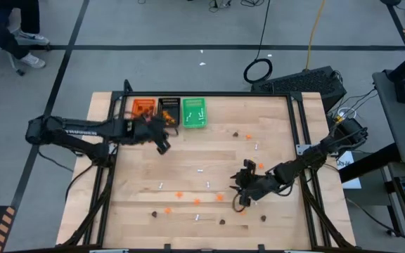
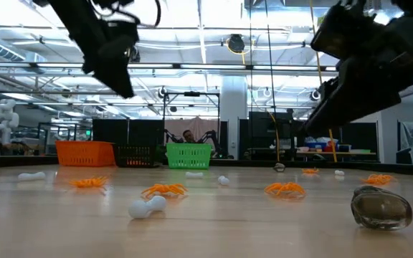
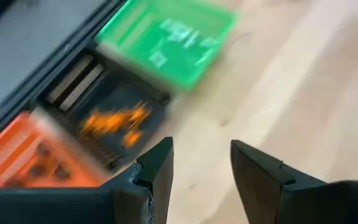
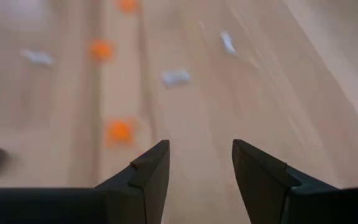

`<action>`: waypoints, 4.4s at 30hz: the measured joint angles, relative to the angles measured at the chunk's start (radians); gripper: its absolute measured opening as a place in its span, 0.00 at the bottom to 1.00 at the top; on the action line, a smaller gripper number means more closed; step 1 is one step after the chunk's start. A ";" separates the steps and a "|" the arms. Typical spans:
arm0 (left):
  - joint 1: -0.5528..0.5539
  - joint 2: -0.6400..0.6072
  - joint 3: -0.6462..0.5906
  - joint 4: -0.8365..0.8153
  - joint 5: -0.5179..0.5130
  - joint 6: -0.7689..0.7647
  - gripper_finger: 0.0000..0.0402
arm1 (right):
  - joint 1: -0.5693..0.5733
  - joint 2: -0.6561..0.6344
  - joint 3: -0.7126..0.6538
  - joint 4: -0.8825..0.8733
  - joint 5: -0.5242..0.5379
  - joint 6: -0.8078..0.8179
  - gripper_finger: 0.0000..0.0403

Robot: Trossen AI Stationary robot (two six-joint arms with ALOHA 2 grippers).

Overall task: Sort Halloween decoration
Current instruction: Put the orange spider toy into the black bin

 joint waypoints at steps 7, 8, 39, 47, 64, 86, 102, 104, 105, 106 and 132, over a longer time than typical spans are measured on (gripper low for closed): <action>-0.258 0.086 0.000 0.254 -0.137 -0.003 0.39 | 0.010 -0.002 0.272 -0.777 -0.011 0.068 0.40; -0.283 0.104 0.000 0.300 -0.149 0.004 0.39 | 0.013 -0.002 0.292 -0.857 -0.028 0.061 0.40; -0.390 0.283 0.000 0.643 -0.169 0.106 0.39 | -0.194 -0.248 -0.149 -0.672 -0.255 0.040 0.40; -0.390 0.283 0.000 0.651 -0.165 0.106 0.39 | -0.249 -0.248 -0.150 -0.649 -0.312 0.003 0.28; -0.416 0.283 0.000 0.655 -0.161 0.156 0.39 | -0.237 -0.250 -0.151 -0.404 -0.292 -0.053 0.00; -0.436 0.476 0.001 1.163 0.020 0.637 0.39 | -0.122 -0.131 -0.150 0.505 -0.164 -0.279 0.00; -0.385 0.540 0.024 1.264 0.216 0.792 0.52 | -0.123 -0.055 -0.150 0.637 -0.192 -0.341 0.00; -0.378 0.552 0.024 1.272 0.216 0.813 0.52 | -0.123 -0.055 -0.150 0.642 -0.192 -0.348 0.00; -0.375 0.555 0.024 1.271 0.215 0.821 0.52 | -0.123 -0.055 -0.150 0.643 -0.192 -0.351 0.00; -0.371 0.557 0.023 1.273 0.218 0.828 0.52 | -0.123 -0.055 -0.150 0.642 -0.192 -0.351 0.00; -0.313 0.632 0.056 1.313 0.362 0.953 0.16 | -0.123 -0.055 -0.150 0.657 -0.195 -0.374 0.00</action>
